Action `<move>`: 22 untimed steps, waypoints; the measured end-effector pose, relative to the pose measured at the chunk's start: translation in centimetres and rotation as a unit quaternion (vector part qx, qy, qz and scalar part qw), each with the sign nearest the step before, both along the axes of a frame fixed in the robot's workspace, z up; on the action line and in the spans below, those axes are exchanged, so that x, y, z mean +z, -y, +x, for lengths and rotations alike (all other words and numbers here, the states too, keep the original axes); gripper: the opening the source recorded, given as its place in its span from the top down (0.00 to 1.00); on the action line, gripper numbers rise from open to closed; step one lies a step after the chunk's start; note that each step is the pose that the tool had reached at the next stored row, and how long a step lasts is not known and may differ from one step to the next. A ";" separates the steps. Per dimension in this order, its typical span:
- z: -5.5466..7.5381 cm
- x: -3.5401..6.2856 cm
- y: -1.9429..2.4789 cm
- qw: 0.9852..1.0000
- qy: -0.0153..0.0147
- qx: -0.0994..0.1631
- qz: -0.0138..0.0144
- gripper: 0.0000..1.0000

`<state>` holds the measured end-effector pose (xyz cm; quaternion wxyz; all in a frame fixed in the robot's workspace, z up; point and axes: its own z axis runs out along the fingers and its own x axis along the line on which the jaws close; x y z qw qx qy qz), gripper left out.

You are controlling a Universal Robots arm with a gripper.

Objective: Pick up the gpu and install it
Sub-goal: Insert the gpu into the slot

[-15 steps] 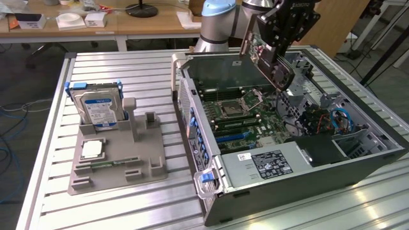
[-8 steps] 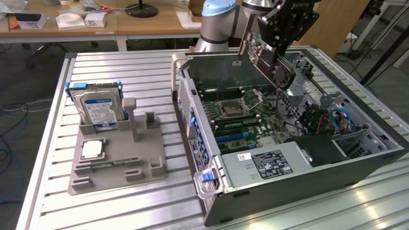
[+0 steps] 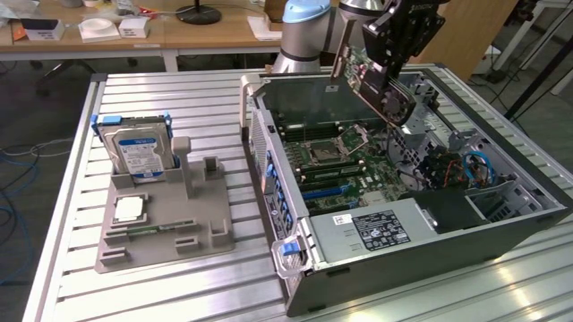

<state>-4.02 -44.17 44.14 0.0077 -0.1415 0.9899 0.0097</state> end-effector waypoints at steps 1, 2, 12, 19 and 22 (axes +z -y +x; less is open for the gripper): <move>0.0 0.00 0.00 1.000 0.000 0.004 0.000 0.74; 0.0 0.00 0.00 1.000 0.000 0.008 0.000 0.74; 0.0 0.00 0.00 0.999 0.000 0.050 0.000 0.74; 0.0 0.00 0.00 0.997 0.000 0.083 0.000 0.74; 0.0 0.00 0.00 0.995 0.000 0.097 0.000 0.74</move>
